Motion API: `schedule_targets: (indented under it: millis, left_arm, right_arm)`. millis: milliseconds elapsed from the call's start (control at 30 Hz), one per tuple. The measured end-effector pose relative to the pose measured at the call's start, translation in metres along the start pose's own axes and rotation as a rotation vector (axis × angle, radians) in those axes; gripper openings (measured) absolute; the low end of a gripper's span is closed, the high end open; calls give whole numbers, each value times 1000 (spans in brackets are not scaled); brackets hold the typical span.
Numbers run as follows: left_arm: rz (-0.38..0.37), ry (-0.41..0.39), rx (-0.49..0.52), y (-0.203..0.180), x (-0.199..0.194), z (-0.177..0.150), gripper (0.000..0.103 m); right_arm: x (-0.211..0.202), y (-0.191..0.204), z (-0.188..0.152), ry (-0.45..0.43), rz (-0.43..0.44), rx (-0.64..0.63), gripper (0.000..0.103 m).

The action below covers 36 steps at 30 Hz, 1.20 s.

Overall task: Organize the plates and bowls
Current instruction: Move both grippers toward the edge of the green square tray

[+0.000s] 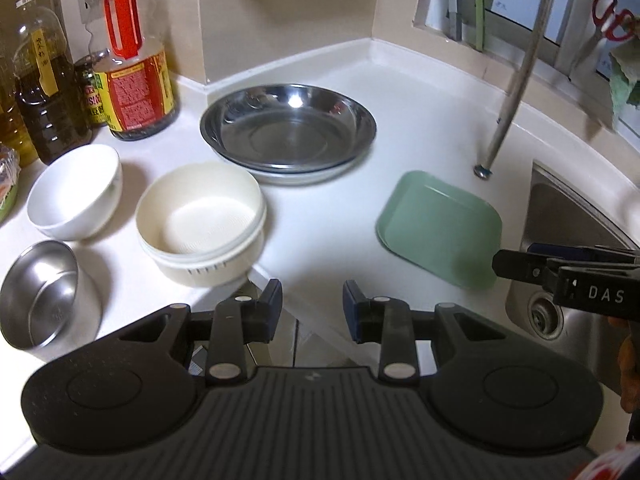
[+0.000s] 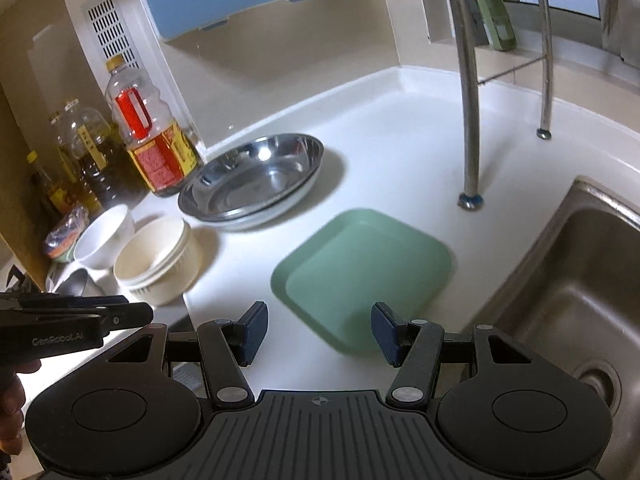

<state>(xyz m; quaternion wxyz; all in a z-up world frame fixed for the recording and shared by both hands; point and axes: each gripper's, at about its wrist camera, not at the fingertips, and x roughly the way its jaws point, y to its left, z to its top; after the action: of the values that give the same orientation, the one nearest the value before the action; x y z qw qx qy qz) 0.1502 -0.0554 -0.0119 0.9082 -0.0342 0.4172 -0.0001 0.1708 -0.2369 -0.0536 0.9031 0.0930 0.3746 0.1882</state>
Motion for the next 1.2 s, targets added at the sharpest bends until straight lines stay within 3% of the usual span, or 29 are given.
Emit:
schedule_targets:
  millis: [433,1200]
  left_arm:
    - [-7,39,39,-20,3,-14,31]
    - [-7,73,103,-18,38,-5,31]
  right_arm:
    - [-7,-10,-23,44,-39,36,58]
    - [13,-28,-22,46,-121,114,58]
